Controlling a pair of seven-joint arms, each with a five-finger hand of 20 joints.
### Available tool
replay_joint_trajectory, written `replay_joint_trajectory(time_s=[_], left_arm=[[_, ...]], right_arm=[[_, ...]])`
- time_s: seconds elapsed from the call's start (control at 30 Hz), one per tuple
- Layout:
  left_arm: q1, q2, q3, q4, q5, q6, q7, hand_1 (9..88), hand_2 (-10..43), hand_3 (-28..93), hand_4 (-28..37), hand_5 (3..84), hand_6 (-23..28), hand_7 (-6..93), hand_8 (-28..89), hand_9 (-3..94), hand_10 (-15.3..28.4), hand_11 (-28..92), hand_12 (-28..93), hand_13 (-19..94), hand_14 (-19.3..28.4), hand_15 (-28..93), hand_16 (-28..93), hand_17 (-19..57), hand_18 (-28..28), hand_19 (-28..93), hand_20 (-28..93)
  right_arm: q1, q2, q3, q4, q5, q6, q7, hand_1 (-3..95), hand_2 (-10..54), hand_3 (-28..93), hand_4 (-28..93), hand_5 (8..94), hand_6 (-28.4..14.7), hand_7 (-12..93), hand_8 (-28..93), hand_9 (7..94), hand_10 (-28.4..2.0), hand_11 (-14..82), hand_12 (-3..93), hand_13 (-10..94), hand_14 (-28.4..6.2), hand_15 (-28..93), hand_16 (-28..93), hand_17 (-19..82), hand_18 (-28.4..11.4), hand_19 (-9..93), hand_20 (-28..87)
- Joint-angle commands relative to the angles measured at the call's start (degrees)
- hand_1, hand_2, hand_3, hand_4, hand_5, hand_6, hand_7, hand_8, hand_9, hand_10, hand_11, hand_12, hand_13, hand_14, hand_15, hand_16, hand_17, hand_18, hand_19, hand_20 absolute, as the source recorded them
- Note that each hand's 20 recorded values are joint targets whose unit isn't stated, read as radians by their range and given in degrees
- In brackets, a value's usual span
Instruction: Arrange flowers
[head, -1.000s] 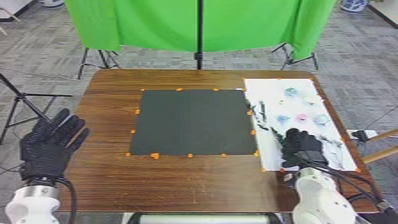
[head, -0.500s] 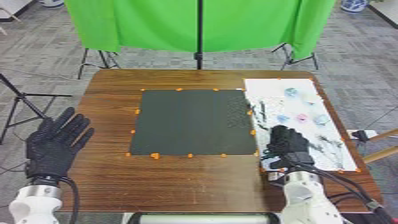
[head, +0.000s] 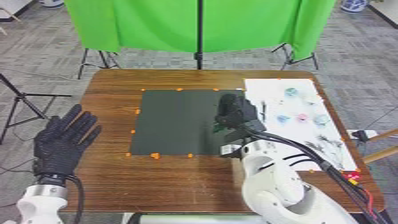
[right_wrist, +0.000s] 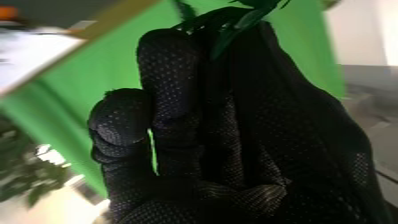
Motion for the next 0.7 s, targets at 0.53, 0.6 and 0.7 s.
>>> replay_joint_trajectory(time_s=[0.53,0.6,0.7], left_arm=[[-2.15,2.98,4.53,0.70,-4.86,3.82,4.59,27.4,11.6,74,-26.5,43.1,6.9,14.3,-8,37.7,15.1,20,14,24,12.8,30,-3,-4.6,14.0,33,17],[-2.91,3.31,5.41,0.38,-6.94,6.17,4.69,27.4,11.6,74,-26.6,43.7,7.0,14.5,-8,38.4,15.2,21,14,25,13.0,31,-3,-4.6,14.0,33,17],[-3.48,3.95,6.26,0.55,-7.56,5.97,4.90,27.4,11.8,74,-26.8,44.3,7.2,14.9,-9,39.2,15.4,21,14,25,13.3,32,-3,-4.6,14.2,34,17]], right_arm=[[17.49,-15.70,-21.69,17.59,-0.82,-2.61,-6.65,65.0,-9.5,67,-24,64.6,0.7,63,18,84.0,-9.3,21.4,55.8,78,-4.6,43,48,45,-22.5,89,37],[19.34,-16.52,-24.21,20.41,-3.22,-2.06,-5.72,65.1,-9.5,67,-24,64.5,0.7,63,18,84.1,-9.2,21.5,55.6,78,-4.6,43,48,45,-22.7,89,37],[20.29,-18.43,-25.09,23.91,-3.90,-2.29,-3.45,65.3,-9.5,67,-24,64.5,0.7,63,18,84.1,-9.5,21.8,55.6,78,-4.7,44,48,45,-23.0,90,37]])
